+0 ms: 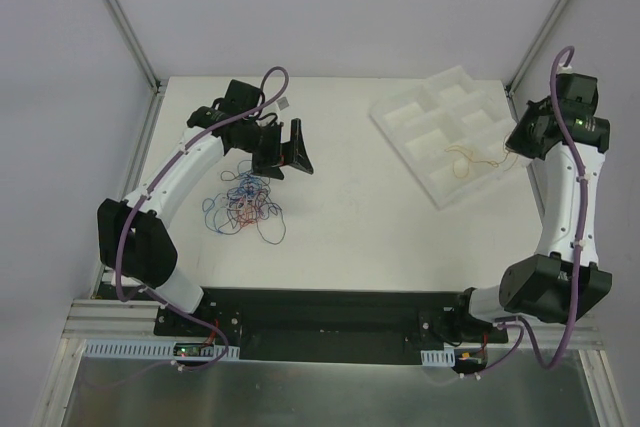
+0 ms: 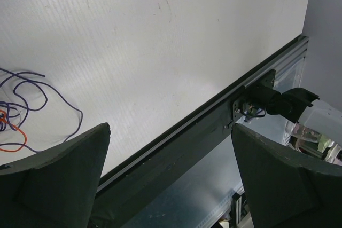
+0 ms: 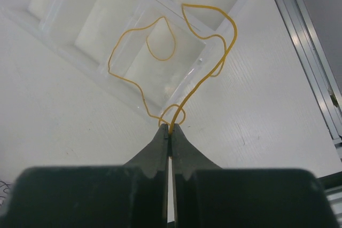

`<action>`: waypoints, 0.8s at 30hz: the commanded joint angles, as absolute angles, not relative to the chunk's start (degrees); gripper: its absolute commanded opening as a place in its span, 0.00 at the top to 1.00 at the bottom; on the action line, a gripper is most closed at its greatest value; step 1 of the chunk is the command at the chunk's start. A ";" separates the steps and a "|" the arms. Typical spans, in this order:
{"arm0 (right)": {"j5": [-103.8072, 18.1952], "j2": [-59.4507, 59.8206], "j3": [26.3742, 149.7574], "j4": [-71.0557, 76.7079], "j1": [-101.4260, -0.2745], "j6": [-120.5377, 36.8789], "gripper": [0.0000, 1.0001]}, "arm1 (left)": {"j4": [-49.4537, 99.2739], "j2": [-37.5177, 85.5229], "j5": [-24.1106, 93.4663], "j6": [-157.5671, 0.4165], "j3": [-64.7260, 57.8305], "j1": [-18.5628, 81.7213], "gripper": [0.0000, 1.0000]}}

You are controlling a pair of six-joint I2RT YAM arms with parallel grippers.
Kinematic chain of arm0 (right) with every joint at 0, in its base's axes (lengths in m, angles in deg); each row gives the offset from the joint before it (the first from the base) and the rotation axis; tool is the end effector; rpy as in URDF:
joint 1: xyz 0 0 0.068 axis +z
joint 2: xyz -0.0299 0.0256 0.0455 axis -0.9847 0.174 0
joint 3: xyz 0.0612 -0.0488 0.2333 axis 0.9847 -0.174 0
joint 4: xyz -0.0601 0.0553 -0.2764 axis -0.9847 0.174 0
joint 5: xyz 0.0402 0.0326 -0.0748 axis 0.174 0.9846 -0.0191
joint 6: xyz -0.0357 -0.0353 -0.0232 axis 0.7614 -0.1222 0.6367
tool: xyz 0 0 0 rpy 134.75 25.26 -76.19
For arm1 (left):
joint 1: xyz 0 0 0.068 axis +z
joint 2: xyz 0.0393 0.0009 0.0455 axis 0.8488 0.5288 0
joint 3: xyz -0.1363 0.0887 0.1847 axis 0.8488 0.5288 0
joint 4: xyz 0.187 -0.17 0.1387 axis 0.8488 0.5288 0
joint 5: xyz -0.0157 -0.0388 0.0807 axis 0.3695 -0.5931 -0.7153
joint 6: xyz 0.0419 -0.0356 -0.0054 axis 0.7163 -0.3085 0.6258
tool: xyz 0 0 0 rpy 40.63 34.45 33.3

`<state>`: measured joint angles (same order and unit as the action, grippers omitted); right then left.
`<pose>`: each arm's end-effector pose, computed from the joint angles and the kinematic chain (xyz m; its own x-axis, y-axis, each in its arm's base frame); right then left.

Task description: Untangle the cables

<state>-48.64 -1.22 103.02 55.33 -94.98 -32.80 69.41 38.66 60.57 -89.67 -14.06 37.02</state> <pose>0.3070 -0.0810 0.3816 -0.6573 0.1361 -0.7413 0.2109 0.9775 -0.0075 0.3351 -0.1516 0.2945 -0.9018 0.0054 -0.4320 0.3129 0.6977 -0.6444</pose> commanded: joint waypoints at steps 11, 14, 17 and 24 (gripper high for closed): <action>-46.06 12.78 106.02 52.15 -89.39 -29.47 1.00 | 70.61 37.98 60.08 -85.45 -15.92 36.63 0.04; -44.21 18.05 107.88 51.45 -88.68 -30.88 1.00 | 71.13 37.28 59.47 -84.58 -15.48 36.72 0.05; -42.46 21.75 108.50 50.40 -88.24 -30.97 1.00 | 71.83 36.23 58.32 -83.79 -14.60 36.90 0.04; -40.87 23.10 107.02 51.81 -88.15 -31.94 1.00 | 72.98 34.82 56.83 -82.73 -14.07 37.07 0.04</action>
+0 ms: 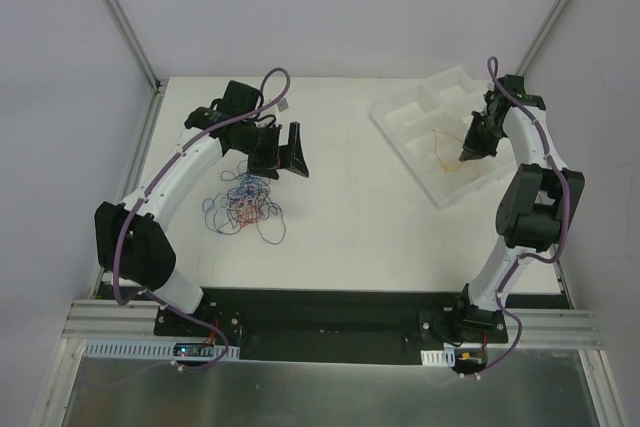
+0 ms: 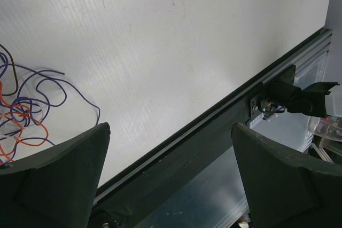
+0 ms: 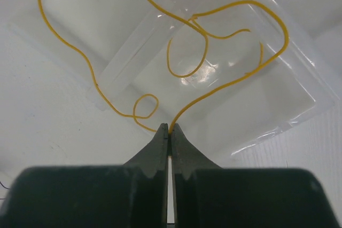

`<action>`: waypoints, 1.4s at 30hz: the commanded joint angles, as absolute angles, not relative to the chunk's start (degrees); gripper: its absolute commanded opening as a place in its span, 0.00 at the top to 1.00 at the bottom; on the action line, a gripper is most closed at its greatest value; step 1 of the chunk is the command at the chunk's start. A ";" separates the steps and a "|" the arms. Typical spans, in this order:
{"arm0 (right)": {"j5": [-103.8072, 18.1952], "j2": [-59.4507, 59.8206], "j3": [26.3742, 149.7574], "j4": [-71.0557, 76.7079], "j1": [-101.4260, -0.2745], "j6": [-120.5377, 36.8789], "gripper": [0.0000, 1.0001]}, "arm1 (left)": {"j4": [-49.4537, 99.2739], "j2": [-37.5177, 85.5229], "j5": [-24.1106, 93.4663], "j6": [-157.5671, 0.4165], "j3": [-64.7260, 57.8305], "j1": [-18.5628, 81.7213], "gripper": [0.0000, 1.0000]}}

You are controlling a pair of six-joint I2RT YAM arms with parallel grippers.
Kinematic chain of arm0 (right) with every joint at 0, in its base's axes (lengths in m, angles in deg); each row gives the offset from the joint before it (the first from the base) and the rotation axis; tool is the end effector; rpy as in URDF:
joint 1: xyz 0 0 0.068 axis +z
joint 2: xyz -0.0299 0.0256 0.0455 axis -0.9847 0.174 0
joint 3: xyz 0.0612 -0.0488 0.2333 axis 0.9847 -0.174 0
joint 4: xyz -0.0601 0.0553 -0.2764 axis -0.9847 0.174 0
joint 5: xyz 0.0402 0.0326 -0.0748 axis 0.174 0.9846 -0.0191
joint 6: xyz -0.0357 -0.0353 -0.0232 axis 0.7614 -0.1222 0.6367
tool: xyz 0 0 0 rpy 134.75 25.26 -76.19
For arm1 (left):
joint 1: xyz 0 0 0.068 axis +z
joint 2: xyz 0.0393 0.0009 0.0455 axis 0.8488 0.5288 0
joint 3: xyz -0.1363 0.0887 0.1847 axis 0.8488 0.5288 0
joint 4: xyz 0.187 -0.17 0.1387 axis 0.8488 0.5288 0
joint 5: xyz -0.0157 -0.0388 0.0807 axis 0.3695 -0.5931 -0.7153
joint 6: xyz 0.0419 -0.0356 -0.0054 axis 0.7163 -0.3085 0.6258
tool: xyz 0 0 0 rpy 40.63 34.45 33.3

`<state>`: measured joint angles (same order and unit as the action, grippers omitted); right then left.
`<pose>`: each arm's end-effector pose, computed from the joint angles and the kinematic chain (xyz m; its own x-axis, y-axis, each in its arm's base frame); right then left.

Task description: Untangle the cables

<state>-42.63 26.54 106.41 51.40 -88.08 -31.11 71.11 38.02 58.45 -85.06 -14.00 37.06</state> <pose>0.4183 -0.0544 0.2348 -0.8824 0.0574 -0.4670 0.0176 0.9959 0.0891 0.3319 -0.1489 0.2954 -0.8790 0.0561 -0.4734 0.3623 0.7242 -0.5868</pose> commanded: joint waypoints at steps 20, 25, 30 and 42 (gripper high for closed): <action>-56.77 -1.79 97.78 62.00 -91.93 -29.83 1.00 | 72.89 37.54 58.85 -83.78 -14.16 36.98 0.05; -54.23 1.27 98.64 60.41 -91.67 -29.74 1.00 | 72.19 36.31 58.50 -83.87 -11.79 36.98 0.05; -58.88 5.40 102.51 61.38 -88.51 -27.28 1.00 | 72.19 35.26 57.27 -83.78 -11.61 36.98 0.05; -66.79 0.67 99.54 65.07 -88.68 -28.51 1.00 | 72.45 37.01 57.18 -82.38 -13.80 37.07 0.04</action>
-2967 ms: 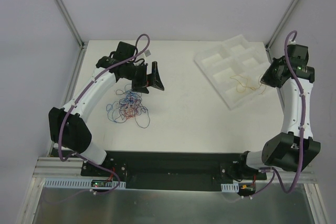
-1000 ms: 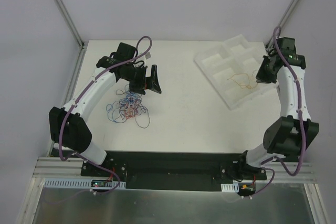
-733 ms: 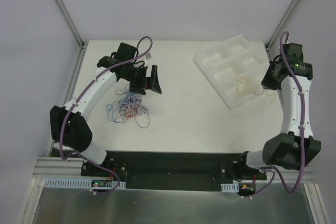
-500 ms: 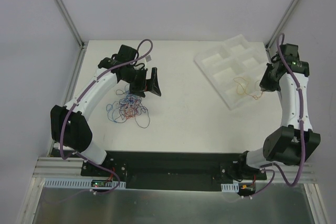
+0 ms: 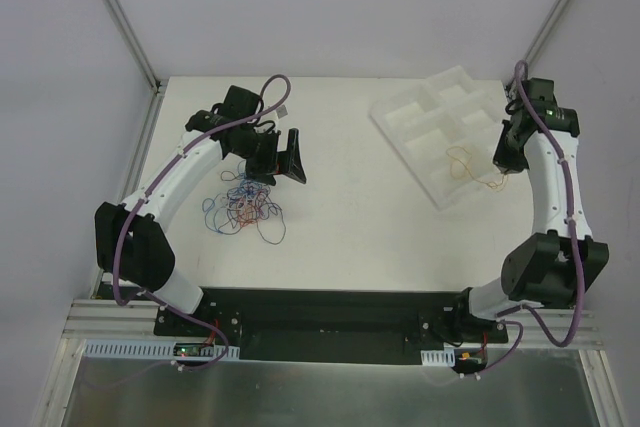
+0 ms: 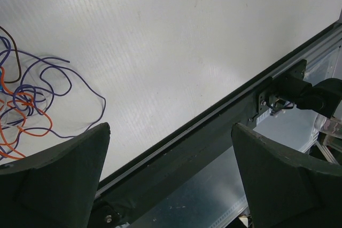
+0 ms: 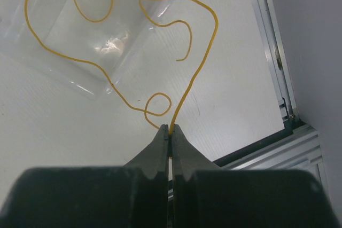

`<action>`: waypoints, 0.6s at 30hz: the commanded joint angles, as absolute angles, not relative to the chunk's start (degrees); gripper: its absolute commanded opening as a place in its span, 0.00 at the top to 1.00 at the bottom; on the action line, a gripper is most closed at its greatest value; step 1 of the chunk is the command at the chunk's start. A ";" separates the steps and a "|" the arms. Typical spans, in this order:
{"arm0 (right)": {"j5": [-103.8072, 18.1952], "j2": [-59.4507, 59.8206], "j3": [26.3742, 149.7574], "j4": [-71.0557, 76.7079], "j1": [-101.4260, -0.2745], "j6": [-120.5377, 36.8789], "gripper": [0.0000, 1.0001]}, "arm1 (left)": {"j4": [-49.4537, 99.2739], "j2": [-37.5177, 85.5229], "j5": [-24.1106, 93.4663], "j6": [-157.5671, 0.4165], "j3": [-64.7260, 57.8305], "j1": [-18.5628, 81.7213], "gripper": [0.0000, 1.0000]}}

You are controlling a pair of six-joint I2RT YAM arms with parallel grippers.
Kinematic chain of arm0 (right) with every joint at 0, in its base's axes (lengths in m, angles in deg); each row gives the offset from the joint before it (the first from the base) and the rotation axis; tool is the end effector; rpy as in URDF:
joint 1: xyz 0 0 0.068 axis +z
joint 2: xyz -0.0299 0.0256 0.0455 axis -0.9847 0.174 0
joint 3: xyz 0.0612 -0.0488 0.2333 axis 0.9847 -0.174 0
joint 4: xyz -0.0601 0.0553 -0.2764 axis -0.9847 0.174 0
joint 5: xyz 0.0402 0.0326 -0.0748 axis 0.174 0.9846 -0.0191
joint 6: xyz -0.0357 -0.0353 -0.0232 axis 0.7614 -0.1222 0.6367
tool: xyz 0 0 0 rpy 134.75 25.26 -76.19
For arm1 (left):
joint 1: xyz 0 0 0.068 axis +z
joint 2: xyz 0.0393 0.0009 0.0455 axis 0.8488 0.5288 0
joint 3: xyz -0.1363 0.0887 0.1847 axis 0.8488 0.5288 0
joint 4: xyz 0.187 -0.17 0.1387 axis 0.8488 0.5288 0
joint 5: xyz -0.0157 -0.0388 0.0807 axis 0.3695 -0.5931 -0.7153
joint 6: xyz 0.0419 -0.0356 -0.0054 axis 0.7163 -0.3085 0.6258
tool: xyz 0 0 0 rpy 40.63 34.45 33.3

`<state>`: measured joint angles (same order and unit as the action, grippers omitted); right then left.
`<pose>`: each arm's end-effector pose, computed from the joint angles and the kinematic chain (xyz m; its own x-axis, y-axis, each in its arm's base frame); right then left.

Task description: Untangle the cables

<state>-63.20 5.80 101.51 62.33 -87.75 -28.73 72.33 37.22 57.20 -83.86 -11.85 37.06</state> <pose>0.3320 -0.0537 0.3270 -0.8598 0.0095 -0.5105 0.1555 0.9572 -0.2440 0.3264 -0.1460 0.2855 -0.8890 0.0746 -0.4518 0.3504 0.7461 -0.5662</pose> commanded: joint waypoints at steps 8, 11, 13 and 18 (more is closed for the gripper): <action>-69.70 -1.10 97.33 65.34 -87.80 -26.40 1.00 | 72.80 39.39 58.76 -81.94 -14.60 37.07 0.05; -67.33 1.45 99.43 63.32 -85.44 -25.61 1.00 | 72.80 39.04 58.15 -81.68 -14.34 37.07 0.05; -67.32 4.78 102.68 63.05 -83.33 -25.26 1.00 | 72.80 38.95 57.97 -81.50 -14.16 37.16 0.04; -63.20 13.31 111.03 62.79 -81.12 -26.22 1.00 | 72.80 37.90 57.09 -81.59 -13.11 37.07 0.04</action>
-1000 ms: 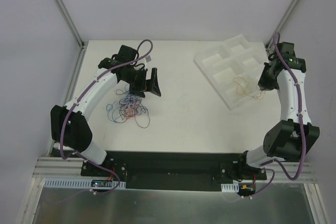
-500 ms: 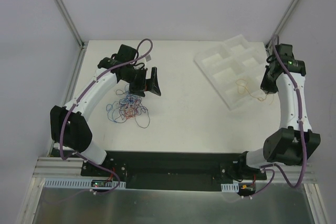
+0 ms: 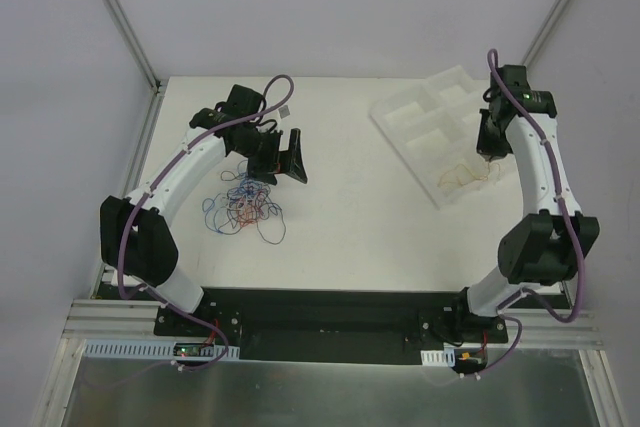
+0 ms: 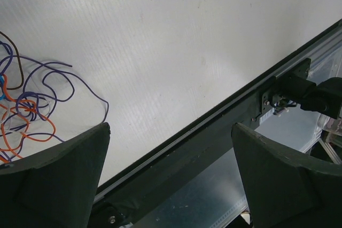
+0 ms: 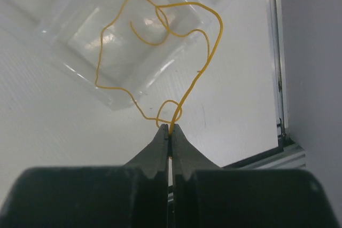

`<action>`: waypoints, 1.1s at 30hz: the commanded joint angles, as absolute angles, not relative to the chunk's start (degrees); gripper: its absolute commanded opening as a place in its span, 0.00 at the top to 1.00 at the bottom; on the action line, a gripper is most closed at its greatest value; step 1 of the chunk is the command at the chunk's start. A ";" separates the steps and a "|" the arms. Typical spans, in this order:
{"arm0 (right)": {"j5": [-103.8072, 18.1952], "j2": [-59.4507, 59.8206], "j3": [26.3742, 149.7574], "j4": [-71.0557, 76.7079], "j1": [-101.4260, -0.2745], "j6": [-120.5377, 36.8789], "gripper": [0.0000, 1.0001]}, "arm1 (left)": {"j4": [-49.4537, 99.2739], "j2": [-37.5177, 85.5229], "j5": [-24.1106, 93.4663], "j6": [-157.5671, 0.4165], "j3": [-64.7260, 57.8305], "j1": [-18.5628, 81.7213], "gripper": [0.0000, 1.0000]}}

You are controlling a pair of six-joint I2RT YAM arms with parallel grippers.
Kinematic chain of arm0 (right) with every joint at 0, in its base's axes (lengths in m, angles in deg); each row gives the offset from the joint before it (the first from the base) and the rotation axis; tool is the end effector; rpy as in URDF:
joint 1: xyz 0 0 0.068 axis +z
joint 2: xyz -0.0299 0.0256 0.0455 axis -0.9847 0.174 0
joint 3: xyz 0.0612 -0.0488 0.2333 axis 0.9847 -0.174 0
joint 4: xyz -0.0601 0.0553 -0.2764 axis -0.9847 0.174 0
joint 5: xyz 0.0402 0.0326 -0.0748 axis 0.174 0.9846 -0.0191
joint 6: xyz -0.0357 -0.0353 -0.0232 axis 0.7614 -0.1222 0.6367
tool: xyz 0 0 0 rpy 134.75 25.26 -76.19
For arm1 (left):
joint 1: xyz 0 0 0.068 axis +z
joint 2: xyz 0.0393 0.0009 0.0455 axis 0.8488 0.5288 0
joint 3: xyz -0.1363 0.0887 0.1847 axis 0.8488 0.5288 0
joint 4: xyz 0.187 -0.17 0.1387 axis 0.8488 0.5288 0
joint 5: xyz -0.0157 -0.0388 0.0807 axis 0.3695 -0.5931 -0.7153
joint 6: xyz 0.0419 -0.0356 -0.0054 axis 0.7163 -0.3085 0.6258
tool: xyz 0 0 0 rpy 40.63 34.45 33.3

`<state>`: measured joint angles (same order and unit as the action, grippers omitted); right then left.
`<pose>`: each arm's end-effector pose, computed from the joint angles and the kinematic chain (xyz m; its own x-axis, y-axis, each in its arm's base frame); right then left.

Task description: Untangle the cables

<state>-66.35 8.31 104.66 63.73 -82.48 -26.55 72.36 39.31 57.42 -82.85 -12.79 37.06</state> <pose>0.3434 -0.0253 0.3301 -0.8696 -0.1038 -0.4828 0.0577 0.9496 -0.3080 0.3330 -0.1487 0.2788 -0.8917 0.0917 -0.4433 0.3563 0.7464 -0.5621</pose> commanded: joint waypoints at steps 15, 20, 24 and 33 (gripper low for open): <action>-44.56 19.56 101.03 52.51 -87.79 -36.60 1.00 | 72.98 36.31 55.16 -81.15 -12.22 37.16 0.04; -46.22 25.61 103.04 51.28 -87.98 -35.37 1.00 | 73.24 36.93 55.51 -81.32 -13.10 37.16 0.05; -50.09 31.41 108.74 51.45 -87.80 -33.17 1.00 | 73.16 36.40 55.60 -83.16 -12.67 37.07 0.05; -49.31 37.41 111.06 52.59 -86.92 -34.84 1.00 | 72.89 31.75 50.60 -86.59 -9.15 37.07 0.05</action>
<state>-48.67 37.45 110.89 51.03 -87.77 -34.06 72.38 36.52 54.36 -84.25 -10.48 37.06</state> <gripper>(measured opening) 0.011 0.949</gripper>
